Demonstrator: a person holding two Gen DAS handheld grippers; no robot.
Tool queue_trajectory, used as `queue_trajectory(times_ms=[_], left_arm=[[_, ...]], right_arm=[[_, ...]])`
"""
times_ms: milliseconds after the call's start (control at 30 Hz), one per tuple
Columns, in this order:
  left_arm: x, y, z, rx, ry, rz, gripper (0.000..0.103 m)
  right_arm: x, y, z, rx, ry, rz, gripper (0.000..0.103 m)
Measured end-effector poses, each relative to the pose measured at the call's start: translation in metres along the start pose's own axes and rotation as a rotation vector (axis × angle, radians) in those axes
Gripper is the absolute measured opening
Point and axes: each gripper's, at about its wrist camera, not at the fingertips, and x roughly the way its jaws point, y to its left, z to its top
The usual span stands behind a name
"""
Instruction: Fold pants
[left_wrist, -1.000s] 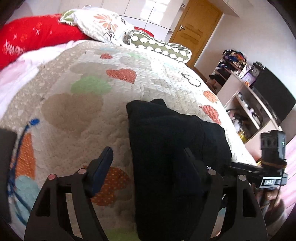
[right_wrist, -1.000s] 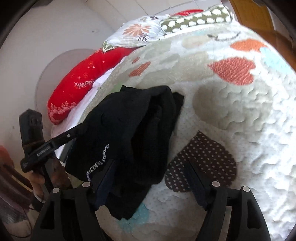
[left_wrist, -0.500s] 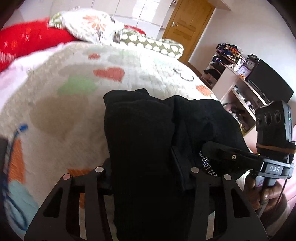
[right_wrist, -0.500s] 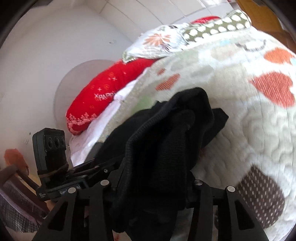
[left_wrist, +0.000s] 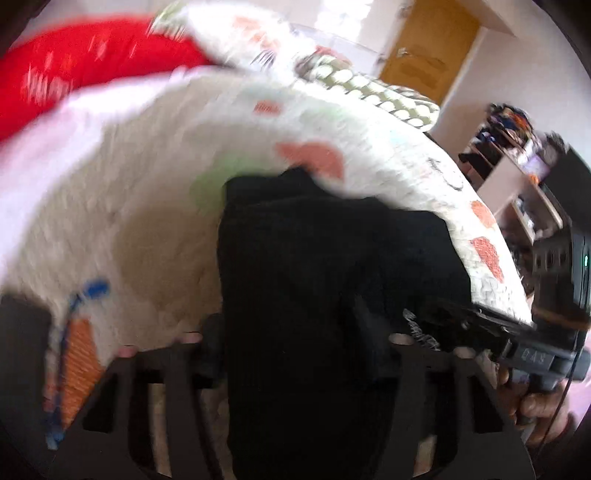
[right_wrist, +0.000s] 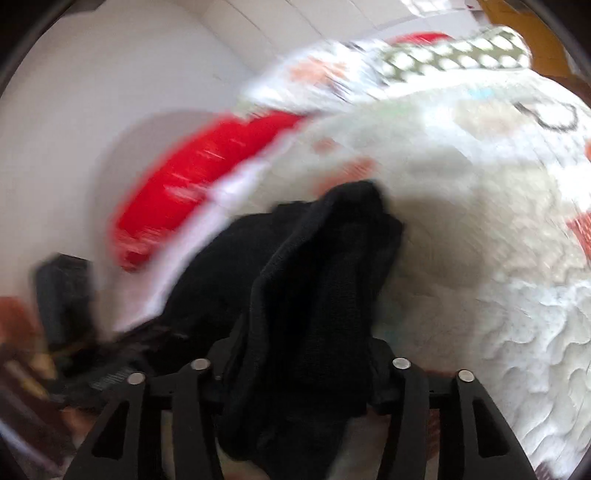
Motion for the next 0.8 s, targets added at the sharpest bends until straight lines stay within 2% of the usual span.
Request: queue_trajectory(times_ms=[33, 100, 233, 333, 500, 600, 733, 800], left_arm=[[-0.001, 0.006, -0.002, -0.028, -0.014, -0.016, 0.074], [-0.008, 0.010, -0.002, -0.033, -0.017, -0.018, 0.074], [-0.027, 0.000, -0.003, 0.006, -0.054, 0.071, 0.074], [-0.042, -0.014, -0.003, 0.051, -0.113, 0.138, 0.074], [-0.041, -0.025, -0.004, 0.093, -0.141, 0.183, 0.074], [-0.021, -0.027, -0.009, 0.116, -0.103, 0.229, 0.074], [-0.010, -0.020, -0.018, 0.085, -0.107, 0.186, 0.076], [-0.009, -0.021, -0.019, 0.073, -0.109, 0.184, 0.076]], right_arm=[[-0.007, -0.002, -0.003, 0.008, -0.030, 0.021, 0.053], [-0.015, 0.000, -0.003, 0.007, -0.028, 0.005, 0.053], [-0.047, 0.014, -0.002, -0.079, -0.100, -0.122, 0.052], [-0.064, 0.029, 0.005, -0.116, -0.158, -0.089, 0.052], [-0.047, 0.062, 0.018, -0.213, -0.149, -0.075, 0.051], [-0.020, 0.069, 0.017, -0.264, -0.096, -0.135, 0.048], [0.005, 0.051, -0.006, -0.305, -0.021, -0.259, 0.048], [0.001, 0.048, -0.012, -0.309, -0.054, -0.250, 0.049]])
